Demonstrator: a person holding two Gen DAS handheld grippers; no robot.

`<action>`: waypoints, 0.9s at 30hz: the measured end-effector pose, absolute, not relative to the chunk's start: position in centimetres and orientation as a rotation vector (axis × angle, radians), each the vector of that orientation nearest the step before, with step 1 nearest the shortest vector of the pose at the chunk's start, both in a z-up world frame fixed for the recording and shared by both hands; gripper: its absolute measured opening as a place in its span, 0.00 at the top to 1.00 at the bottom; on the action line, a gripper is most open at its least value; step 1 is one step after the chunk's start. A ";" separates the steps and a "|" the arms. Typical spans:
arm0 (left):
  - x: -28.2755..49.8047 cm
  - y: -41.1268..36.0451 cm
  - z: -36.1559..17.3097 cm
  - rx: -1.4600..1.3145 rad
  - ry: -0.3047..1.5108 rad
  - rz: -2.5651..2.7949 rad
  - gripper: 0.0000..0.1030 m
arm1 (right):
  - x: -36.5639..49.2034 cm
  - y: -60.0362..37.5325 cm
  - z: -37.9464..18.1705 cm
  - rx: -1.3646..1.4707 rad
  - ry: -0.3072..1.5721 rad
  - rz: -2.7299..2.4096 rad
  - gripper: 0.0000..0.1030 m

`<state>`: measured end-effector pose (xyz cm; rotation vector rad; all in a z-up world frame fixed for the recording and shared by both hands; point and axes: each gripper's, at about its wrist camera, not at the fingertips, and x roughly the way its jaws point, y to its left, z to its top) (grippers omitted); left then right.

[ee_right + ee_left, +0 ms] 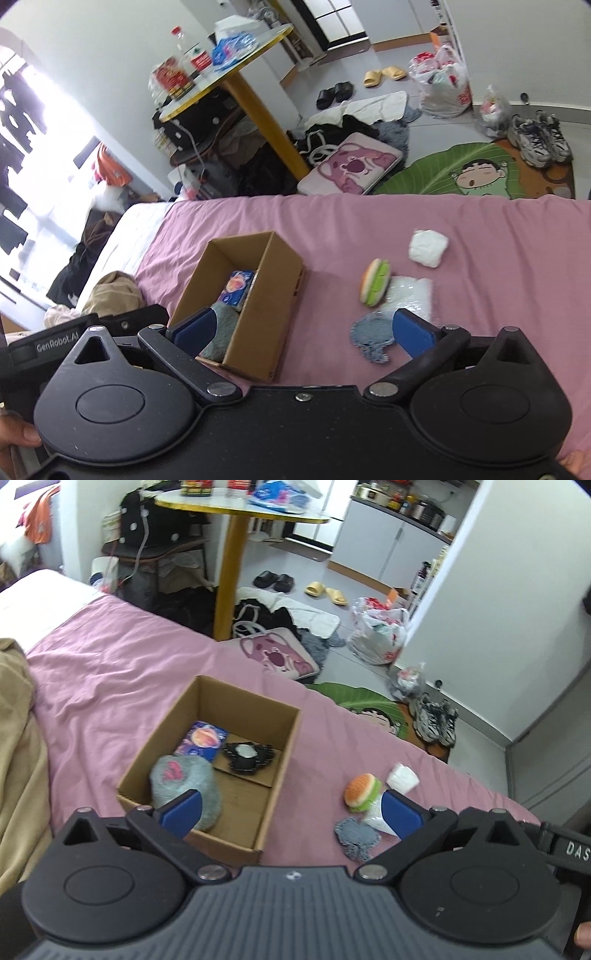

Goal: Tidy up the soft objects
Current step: 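Open both tools to release the mouse into the box, then move both tools back toward the remaining items on the bed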

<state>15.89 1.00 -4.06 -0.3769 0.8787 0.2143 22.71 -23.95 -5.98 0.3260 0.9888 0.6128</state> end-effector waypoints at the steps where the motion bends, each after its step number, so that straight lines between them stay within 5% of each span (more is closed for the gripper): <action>1: 15.9 0.6 -4.0 -0.373 0.877 0.208 0.01 | 22.7 -24.3 -6.1 0.331 0.986 0.608 0.00; 27: 19.1 -7.0 -9.1 -0.319 1.008 0.132 0.02 | 24.2 -30.5 -10.2 0.424 1.031 0.493 0.00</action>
